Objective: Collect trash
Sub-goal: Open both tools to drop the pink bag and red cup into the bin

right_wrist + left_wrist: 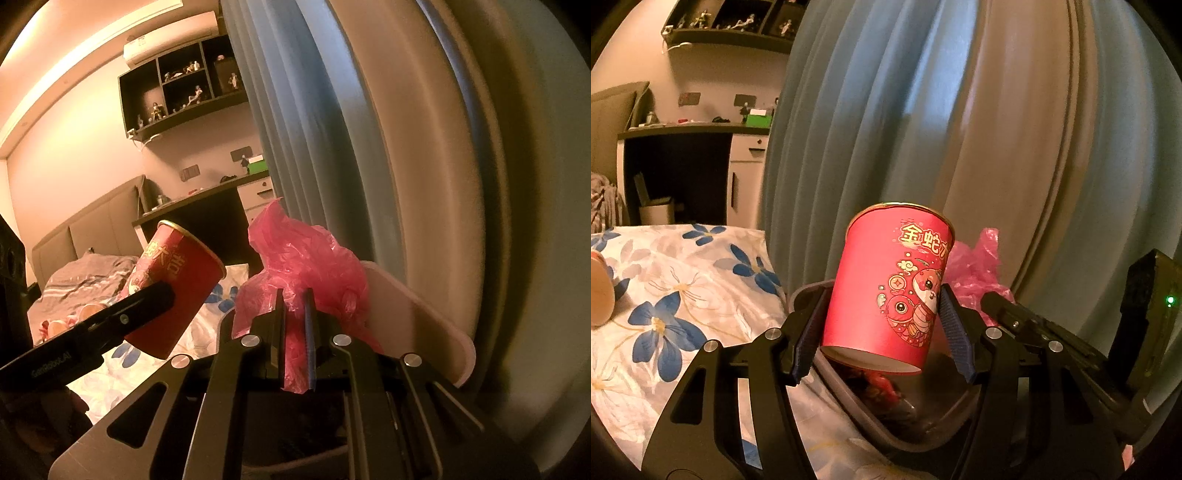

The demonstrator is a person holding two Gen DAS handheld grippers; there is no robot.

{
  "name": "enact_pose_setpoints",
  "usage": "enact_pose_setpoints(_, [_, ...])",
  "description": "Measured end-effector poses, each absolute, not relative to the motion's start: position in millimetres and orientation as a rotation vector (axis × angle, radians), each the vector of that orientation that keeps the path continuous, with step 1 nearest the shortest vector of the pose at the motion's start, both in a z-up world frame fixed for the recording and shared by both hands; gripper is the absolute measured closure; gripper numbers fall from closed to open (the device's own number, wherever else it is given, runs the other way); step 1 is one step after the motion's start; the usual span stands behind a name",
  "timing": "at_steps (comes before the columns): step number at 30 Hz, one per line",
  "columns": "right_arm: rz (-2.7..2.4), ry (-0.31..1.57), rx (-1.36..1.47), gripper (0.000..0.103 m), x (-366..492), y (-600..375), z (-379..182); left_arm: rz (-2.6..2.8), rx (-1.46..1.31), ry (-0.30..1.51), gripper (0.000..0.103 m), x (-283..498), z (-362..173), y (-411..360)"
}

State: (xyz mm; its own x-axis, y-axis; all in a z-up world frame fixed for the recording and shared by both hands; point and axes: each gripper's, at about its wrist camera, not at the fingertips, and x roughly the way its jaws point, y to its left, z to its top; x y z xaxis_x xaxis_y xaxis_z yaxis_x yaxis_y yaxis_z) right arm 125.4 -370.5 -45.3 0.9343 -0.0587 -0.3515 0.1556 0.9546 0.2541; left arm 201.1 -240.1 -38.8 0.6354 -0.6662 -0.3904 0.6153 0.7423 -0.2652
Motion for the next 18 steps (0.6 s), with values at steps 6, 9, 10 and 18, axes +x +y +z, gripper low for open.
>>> enact_pose_setpoints(6, [-0.103,0.356,0.287,0.092,129,-370,-46,-0.732,-0.115,0.507,0.044,206,-44,-243])
enact_pose_setpoints(9, [-0.102,0.361,0.288,0.092,130,-370,-46,-0.732,-0.117,0.511,0.044,207,-45,-243])
enact_pose_setpoints(10, [-0.101,0.361,0.292,0.087,130,-370,-47,-0.732,-0.118,0.512,0.044,207,-46,-243])
enact_pose_setpoints(18, [-0.124,0.354,0.358,0.062,125,-383,-51,-0.731,-0.123,0.523,0.044,209,-49,-245])
